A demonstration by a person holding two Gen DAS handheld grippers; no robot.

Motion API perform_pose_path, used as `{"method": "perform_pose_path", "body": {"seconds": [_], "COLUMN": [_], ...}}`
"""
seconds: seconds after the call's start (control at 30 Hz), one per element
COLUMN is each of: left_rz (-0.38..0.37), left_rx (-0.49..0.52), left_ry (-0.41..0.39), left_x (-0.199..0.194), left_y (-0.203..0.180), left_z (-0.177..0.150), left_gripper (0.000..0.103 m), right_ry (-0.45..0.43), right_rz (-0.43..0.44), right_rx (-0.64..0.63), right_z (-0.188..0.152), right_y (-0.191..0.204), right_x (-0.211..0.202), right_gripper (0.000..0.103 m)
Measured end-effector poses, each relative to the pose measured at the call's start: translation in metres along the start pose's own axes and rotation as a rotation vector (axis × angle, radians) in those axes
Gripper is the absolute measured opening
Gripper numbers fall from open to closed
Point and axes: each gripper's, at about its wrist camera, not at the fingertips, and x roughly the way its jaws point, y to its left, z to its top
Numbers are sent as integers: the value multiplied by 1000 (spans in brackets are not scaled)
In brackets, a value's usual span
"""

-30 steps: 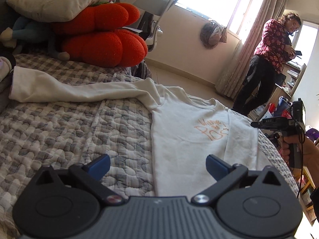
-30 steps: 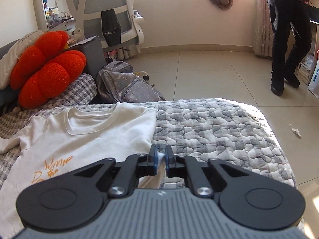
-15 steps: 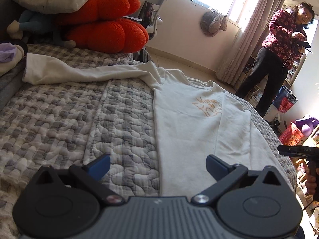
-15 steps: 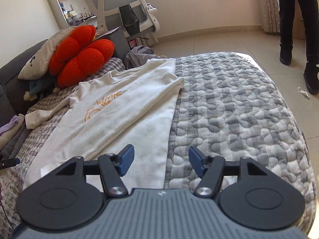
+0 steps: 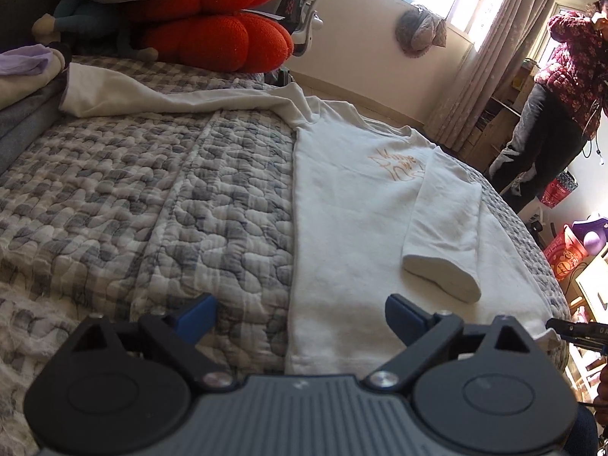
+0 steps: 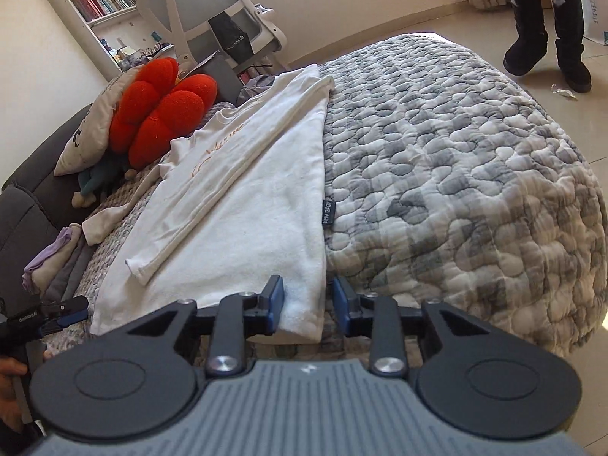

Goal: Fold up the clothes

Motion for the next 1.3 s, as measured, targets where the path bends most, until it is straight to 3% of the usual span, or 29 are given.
{"method": "perform_pose_path", "body": {"seconds": [0.03, 0.07, 0.1, 0.13, 0.17, 0.33, 0.5, 0.63, 0.7, 0.77, 0.97, 1.3], "left_rz": [21, 33, 41, 30, 16, -25, -27, -37, -40, -36, -5, 69], "left_rx": [33, 69, 105, 108, 90, 66, 73, 17, -17, -44, -141, -231], "left_ry": [-6, -9, -11, 6, 17, 7, 24, 57, 54, 22, -52, -81], "left_x": [0, -1, -2, -2, -2, -15, -13, -12, -16, -23, -34, -29], "left_y": [-5, -9, -12, -12, -10, -4, -6, 4, 12, 19, 50, 97], "left_z": [-1, -1, -1, 0, 1, 4, 5, 7, 11, 18, 42, 72], "left_gripper": [85, 70, 34, 14, 6, 3, 4, 6, 21, 36, 44, 53], "right_ry": [-4, -8, -16, -30, -44, -84, 16, 10, -31, -69, -91, 69], "right_rz": [-10, -20, -33, -29, -21, -18, -91, -124, -152, -175, -104, 51], "right_rx": [-9, -18, -39, -46, -50, -73, -119, -169, -191, -204, -274, -511], "right_z": [0, 1, 1, 3, 5, 13, 1, 4, 14, 24, 45, 26], "right_y": [2, 5, 9, 12, 14, 17, 9, 18, 24, 29, 64, 157], "right_x": [0, -1, -3, -8, -13, -37, -12, -9, -13, -16, 4, 101], "right_gripper": [9, 9, 9, 8, 8, 8, 8, 15, 21, 39, 43, 43]}}
